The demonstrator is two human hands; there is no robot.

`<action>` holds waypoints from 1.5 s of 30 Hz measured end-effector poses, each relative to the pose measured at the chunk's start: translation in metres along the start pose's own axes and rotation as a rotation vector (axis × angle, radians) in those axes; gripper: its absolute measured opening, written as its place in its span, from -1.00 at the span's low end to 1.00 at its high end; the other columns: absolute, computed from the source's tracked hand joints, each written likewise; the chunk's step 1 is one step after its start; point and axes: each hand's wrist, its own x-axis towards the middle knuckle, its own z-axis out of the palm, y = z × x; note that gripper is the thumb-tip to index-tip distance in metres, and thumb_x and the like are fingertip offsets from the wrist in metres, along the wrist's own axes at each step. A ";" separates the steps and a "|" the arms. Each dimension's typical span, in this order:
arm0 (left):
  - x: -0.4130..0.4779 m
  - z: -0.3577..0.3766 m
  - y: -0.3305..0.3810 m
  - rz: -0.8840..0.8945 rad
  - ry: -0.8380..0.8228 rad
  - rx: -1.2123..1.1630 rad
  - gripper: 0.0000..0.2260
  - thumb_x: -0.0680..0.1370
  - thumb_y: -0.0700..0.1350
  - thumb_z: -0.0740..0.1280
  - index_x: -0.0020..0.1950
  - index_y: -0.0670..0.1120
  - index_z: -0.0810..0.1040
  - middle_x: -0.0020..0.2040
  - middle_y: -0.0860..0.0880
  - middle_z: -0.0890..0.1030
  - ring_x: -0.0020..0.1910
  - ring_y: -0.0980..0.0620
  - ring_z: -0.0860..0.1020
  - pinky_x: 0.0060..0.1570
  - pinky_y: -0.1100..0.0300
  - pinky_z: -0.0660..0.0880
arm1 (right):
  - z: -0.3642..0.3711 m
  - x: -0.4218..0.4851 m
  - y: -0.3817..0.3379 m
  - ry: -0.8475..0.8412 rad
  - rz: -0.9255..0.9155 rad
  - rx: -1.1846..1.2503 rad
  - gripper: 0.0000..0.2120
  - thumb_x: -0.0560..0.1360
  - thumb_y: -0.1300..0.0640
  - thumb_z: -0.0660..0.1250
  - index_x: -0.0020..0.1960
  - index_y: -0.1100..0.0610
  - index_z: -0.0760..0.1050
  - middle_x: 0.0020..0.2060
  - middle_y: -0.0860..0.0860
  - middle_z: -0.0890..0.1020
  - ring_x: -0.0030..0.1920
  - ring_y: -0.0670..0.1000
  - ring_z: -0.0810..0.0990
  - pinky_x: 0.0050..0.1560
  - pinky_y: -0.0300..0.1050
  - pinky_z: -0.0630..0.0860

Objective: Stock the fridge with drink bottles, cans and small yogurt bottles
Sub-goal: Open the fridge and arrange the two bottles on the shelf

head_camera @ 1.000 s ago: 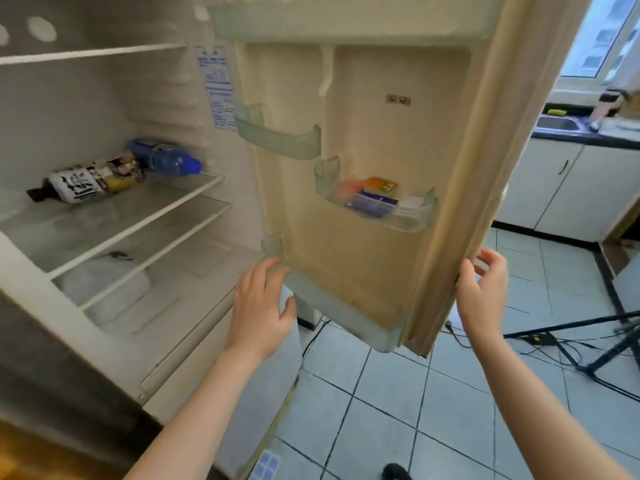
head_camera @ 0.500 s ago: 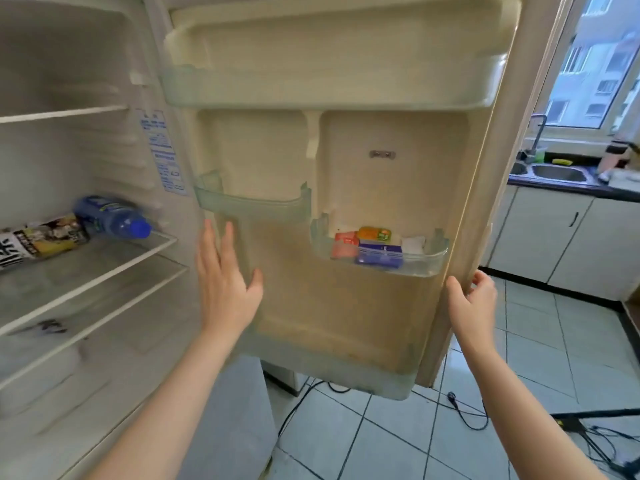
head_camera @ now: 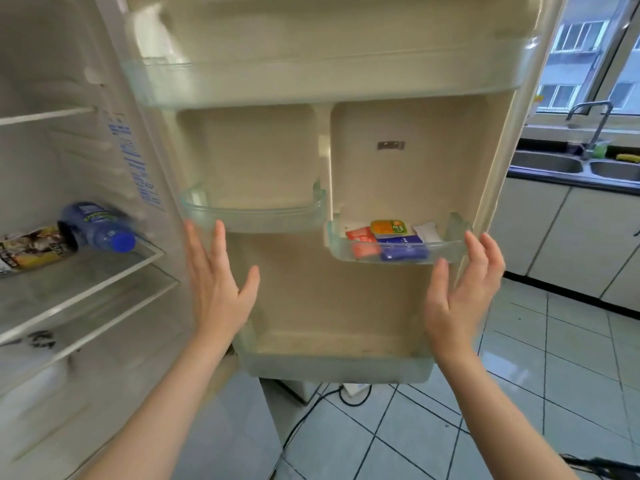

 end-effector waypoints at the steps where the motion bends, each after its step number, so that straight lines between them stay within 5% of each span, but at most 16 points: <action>1: 0.001 0.002 -0.001 0.018 -0.004 0.009 -0.26 0.46 -0.02 0.31 0.56 -0.09 0.03 0.54 -0.30 -0.11 0.53 -0.24 -0.07 0.46 -0.15 0.08 | 0.009 0.002 -0.004 -0.035 -0.106 -0.084 -0.61 0.51 0.12 0.20 0.30 0.23 0.42 0.34 0.19 0.35 0.37 0.15 0.30 0.38 0.07 0.26; 6: 0.010 0.008 -0.004 0.076 -0.037 0.041 -0.30 0.47 0.06 0.26 0.54 0.05 0.03 0.51 -0.29 -0.06 0.41 -0.35 0.25 0.38 -0.20 0.25 | 0.049 0.007 -0.021 -0.253 -0.382 -0.340 -0.64 0.41 0.14 0.33 0.17 0.24 0.55 0.20 0.19 0.53 0.26 0.27 0.44 0.26 0.13 0.37; 13: 0.019 0.017 -0.011 0.115 -0.019 0.033 -0.26 0.40 -0.13 0.45 0.50 -0.02 0.18 0.49 -0.19 0.01 0.44 -0.21 0.16 0.31 0.06 0.24 | 0.079 0.034 -0.008 -0.412 -0.299 -0.583 -0.53 0.41 0.06 0.31 0.30 0.13 0.44 0.27 0.09 0.49 0.39 0.17 0.31 0.34 0.11 0.24; 26: 0.030 0.001 -0.008 0.150 -0.121 0.123 -0.55 0.43 -0.25 0.39 0.31 -0.24 0.44 0.44 -0.23 0.25 0.37 -0.19 0.35 0.23 -0.07 0.46 | 0.110 0.054 0.012 -0.496 -0.268 -0.568 -0.46 0.40 0.13 0.33 0.36 0.18 0.36 0.37 0.12 0.39 0.45 0.19 0.21 0.34 0.14 0.22; 31: 0.032 -0.016 -0.009 0.166 -0.147 0.135 -0.59 0.46 -0.24 0.37 0.30 -0.19 0.45 0.43 -0.15 0.32 0.36 -0.10 0.36 0.30 0.11 0.32 | 0.116 0.050 0.002 -0.486 -0.248 -0.409 -0.41 0.41 0.19 0.33 0.41 0.26 0.30 0.42 0.19 0.32 0.47 0.20 0.19 0.42 0.13 0.15; 38: 0.006 -0.078 -0.068 -0.041 -0.075 0.249 -0.68 0.47 -0.17 0.29 0.21 -0.18 0.53 0.23 -0.10 0.48 0.22 -0.04 0.44 0.22 0.23 0.27 | 0.142 -0.014 -0.065 -0.383 -0.548 0.105 -0.69 0.36 0.25 0.29 0.09 0.29 0.53 0.15 0.19 0.53 0.22 0.21 0.45 0.26 -0.02 0.32; 45: -0.009 -0.137 -0.163 -0.395 -0.017 0.338 -0.74 0.49 -0.20 0.36 0.18 -0.12 0.54 0.16 -0.09 0.53 0.14 -0.08 0.49 0.08 0.10 0.38 | 0.204 -0.088 -0.114 -0.801 -0.594 0.229 -0.70 0.38 0.16 0.24 0.08 0.21 0.53 0.09 0.09 0.54 0.10 0.11 0.50 0.09 -0.11 0.38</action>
